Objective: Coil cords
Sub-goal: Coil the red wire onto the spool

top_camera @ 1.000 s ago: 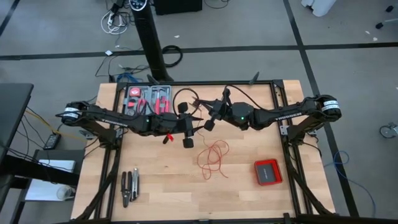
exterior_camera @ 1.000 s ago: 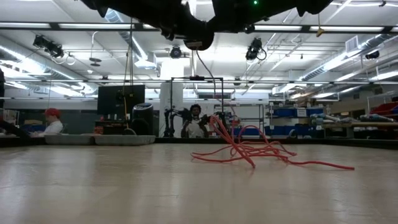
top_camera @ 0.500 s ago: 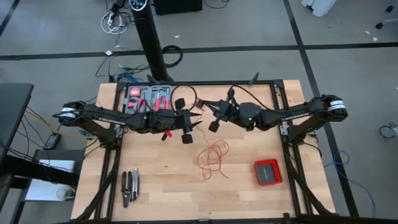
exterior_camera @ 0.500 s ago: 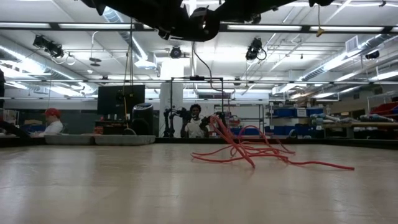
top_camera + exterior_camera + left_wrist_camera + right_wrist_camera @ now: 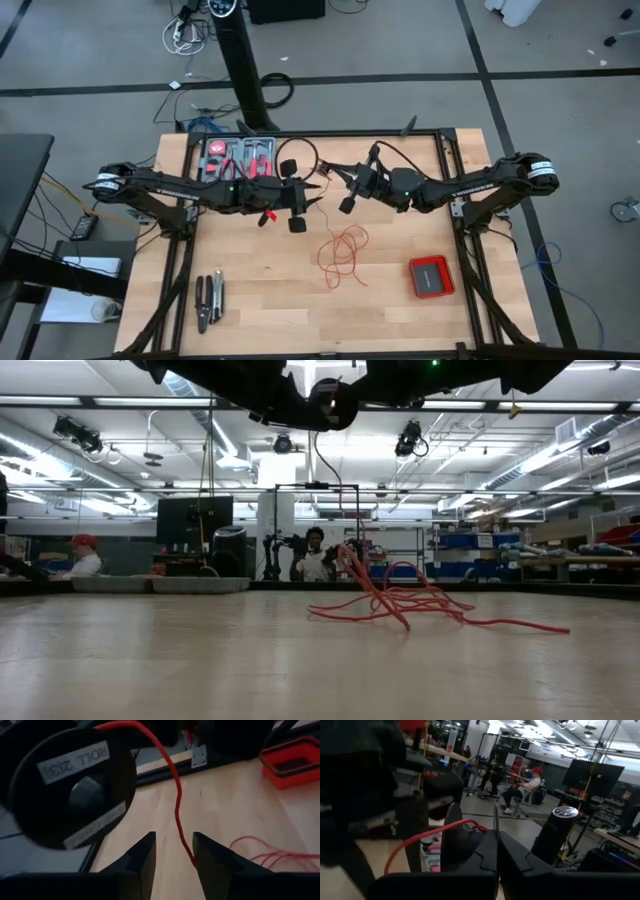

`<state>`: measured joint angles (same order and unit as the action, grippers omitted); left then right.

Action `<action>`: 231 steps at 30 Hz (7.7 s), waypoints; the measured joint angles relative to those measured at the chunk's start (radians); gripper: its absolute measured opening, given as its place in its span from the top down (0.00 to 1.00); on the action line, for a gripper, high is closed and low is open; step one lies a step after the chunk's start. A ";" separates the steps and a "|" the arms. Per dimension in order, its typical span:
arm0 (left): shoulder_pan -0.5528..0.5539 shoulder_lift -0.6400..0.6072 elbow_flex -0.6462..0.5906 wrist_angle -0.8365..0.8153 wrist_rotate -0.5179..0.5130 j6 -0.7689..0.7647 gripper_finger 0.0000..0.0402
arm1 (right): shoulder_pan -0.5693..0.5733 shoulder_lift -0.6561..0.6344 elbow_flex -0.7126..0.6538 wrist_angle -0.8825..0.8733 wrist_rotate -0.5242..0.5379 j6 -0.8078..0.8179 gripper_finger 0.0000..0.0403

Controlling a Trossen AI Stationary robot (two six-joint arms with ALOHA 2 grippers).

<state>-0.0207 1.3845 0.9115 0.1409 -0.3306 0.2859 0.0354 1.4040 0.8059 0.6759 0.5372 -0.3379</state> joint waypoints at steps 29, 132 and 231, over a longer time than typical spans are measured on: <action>-0.002 -0.100 0.000 -0.115 -0.128 0.025 0.67 | -0.006 0.000 0.000 -0.090 -0.056 -0.042 1.00; 0.071 -0.024 -0.001 -0.073 0.164 0.147 0.99 | -0.023 -0.001 0.000 -0.216 -0.355 -0.064 0.85; 0.071 -0.024 0.000 0.260 -0.128 -0.108 1.00 | -0.032 0.161 0.000 -0.189 -0.146 0.053 0.92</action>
<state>0.0502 1.3602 0.9119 0.4011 -0.4587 0.1780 0.0036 1.5650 0.8055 0.4869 0.3907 -0.2852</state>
